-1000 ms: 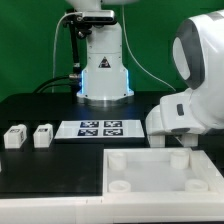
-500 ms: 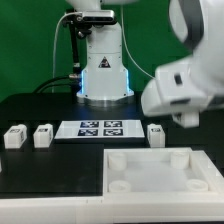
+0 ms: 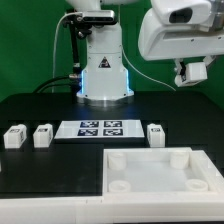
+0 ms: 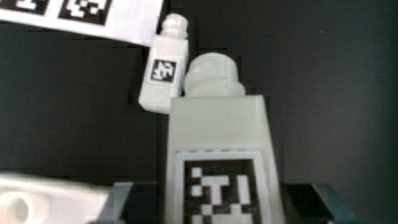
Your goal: Assemble one leg
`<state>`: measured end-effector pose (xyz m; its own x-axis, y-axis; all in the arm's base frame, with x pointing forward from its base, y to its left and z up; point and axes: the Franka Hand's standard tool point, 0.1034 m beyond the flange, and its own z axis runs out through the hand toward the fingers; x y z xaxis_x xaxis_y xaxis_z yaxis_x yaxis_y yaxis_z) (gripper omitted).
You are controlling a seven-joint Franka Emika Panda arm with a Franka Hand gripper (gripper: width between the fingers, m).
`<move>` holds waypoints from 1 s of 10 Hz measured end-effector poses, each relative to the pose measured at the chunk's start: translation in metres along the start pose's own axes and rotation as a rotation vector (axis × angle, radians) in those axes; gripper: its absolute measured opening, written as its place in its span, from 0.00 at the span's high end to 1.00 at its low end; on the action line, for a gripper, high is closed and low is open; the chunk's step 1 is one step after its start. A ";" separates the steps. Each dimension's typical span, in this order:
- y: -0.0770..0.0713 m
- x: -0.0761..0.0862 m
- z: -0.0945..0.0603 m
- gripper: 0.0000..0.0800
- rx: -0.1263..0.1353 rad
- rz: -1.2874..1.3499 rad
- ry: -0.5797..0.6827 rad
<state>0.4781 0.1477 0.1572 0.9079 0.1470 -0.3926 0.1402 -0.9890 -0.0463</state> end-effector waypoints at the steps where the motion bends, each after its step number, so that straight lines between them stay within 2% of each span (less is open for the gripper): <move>1: 0.001 0.000 -0.002 0.64 -0.001 0.001 0.107; 2: 0.003 -0.003 -0.001 0.64 -0.003 -0.001 0.151; 3: 0.014 0.020 -0.009 0.64 0.001 -0.067 0.260; 4: 0.030 0.040 -0.026 0.64 0.002 -0.089 0.342; 5: 0.040 0.067 -0.040 0.64 -0.005 -0.115 0.497; 7: 0.048 0.091 -0.058 0.64 -0.011 -0.113 0.711; 8: 0.050 0.092 -0.058 0.64 -0.024 -0.115 0.836; 10: 0.056 0.088 -0.053 0.64 -0.046 -0.111 0.983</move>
Offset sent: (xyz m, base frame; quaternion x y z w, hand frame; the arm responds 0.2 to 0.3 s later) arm 0.1000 -0.0367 0.0305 0.0060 0.1890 -0.0838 0.9784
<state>0.5870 0.1058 0.1682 0.8096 0.2051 0.5500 0.2410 -0.9705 0.0071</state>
